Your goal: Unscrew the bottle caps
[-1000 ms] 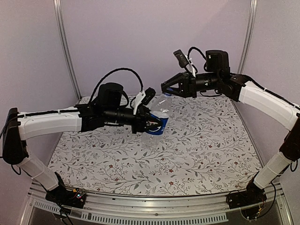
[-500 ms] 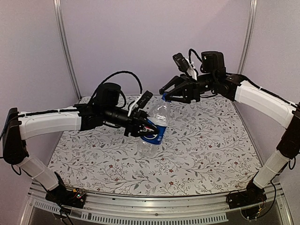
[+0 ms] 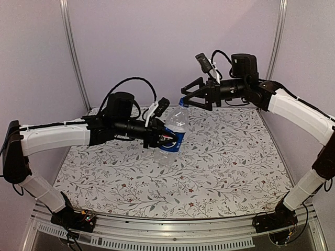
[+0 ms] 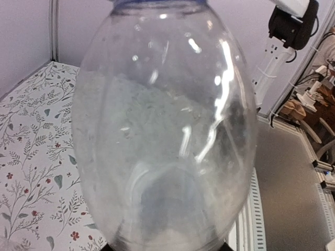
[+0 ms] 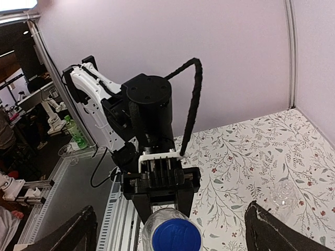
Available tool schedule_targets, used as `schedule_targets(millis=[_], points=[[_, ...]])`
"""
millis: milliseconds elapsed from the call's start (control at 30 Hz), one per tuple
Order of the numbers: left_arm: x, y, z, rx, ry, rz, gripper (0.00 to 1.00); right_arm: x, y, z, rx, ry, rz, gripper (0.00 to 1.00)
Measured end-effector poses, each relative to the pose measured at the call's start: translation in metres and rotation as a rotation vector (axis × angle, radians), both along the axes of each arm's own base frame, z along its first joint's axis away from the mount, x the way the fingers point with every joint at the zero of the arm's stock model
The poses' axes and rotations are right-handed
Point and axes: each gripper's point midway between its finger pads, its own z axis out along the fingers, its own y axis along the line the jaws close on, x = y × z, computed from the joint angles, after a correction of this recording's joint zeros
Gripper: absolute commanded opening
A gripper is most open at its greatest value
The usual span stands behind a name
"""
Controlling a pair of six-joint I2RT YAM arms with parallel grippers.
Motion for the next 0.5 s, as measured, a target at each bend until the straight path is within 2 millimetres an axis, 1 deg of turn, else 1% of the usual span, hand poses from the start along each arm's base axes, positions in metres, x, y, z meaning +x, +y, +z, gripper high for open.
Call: schedule_targets(millis=[167, 267, 300, 400, 500], points=[[0.023, 0.003, -0.005, 0.034, -0.025, 0.136, 0.3, 0.023, -0.008, 0.011, -0.009, 0.013, -0.189, 0.97], [0.033, 0.005, -0.008, 0.056, -0.048, 0.214, 0.3, 0.039, -0.012, 0.015, -0.009, 0.045, -0.303, 0.97], [0.036, 0.005, -0.009, 0.064, -0.057, 0.24, 0.3, 0.048, -0.015, 0.014, -0.01, 0.07, -0.358, 0.96], [0.041, 0.004, -0.011, 0.087, -0.084, 0.308, 0.3, 0.056, -0.017, 0.013, -0.011, 0.105, -0.421, 0.95], [0.043, 0.003, -0.012, 0.107, -0.11, 0.364, 0.3, 0.064, -0.018, 0.013, -0.004, 0.132, -0.482, 0.92]])
